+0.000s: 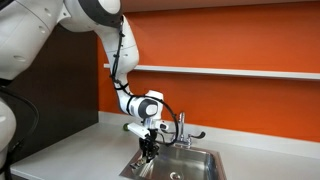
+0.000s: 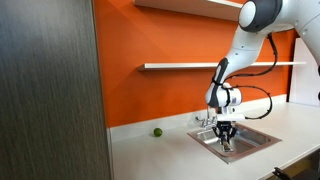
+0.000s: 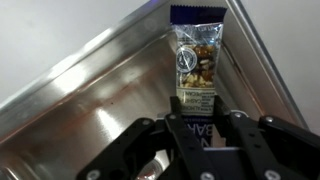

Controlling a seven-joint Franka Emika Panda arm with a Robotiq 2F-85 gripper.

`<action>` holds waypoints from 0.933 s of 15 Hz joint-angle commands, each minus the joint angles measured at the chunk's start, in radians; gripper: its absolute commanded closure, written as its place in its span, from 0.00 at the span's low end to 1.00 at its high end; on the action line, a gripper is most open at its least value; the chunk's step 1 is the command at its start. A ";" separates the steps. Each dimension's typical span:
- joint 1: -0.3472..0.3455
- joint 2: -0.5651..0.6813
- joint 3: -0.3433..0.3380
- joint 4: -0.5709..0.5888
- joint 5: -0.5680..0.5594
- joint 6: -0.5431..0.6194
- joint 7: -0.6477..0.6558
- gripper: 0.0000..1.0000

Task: Put the chocolate bar inside the sink

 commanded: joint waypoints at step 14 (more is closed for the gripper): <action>-0.156 0.251 0.049 0.308 0.041 -0.038 -0.163 0.89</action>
